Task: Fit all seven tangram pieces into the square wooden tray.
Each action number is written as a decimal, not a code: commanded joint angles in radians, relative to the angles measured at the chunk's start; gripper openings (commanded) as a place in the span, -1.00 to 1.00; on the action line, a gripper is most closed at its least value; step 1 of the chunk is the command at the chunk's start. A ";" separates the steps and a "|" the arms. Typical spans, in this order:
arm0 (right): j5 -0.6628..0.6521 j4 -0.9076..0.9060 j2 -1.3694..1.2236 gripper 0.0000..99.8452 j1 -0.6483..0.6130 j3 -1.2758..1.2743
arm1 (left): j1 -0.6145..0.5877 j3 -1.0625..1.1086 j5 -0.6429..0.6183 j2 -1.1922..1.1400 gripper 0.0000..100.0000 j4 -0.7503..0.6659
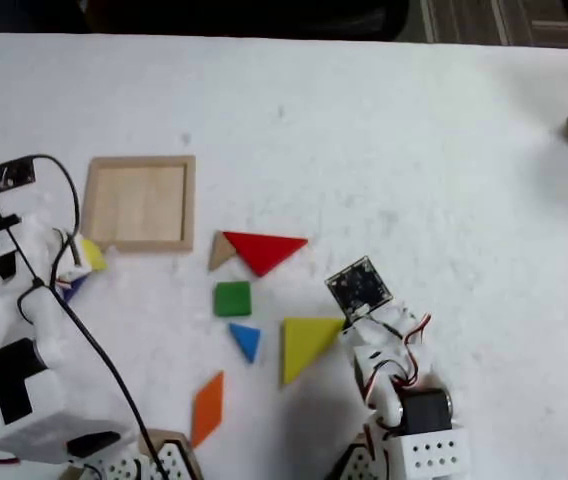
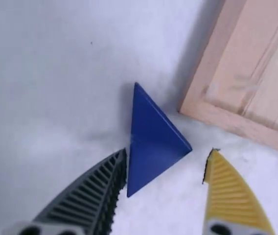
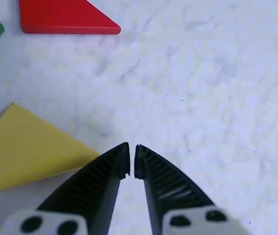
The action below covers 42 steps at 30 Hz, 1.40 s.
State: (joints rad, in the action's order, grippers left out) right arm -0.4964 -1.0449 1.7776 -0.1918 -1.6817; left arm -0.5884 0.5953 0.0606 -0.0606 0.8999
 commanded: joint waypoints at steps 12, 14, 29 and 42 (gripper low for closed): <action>-0.014 0.010 0.012 -0.95 0.005 -0.009 | 0.001 -0.244 0.051 -0.239 -0.50 0.078; -0.014 0.010 0.012 -0.95 0.005 -0.009 | 0.001 -0.244 0.075 -0.239 -0.65 0.080; -0.014 0.010 0.012 -0.95 0.005 -0.009 | 0.001 -0.249 0.126 -0.205 -0.80 0.126; -0.014 0.010 0.012 -0.95 0.008 -0.009 | 0.001 -0.227 0.126 0.039 -0.79 0.233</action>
State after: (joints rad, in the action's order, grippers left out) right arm -0.4964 -1.0449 1.7776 -0.1918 -1.6817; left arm -0.5884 0.3805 0.1726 -0.0867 1.1193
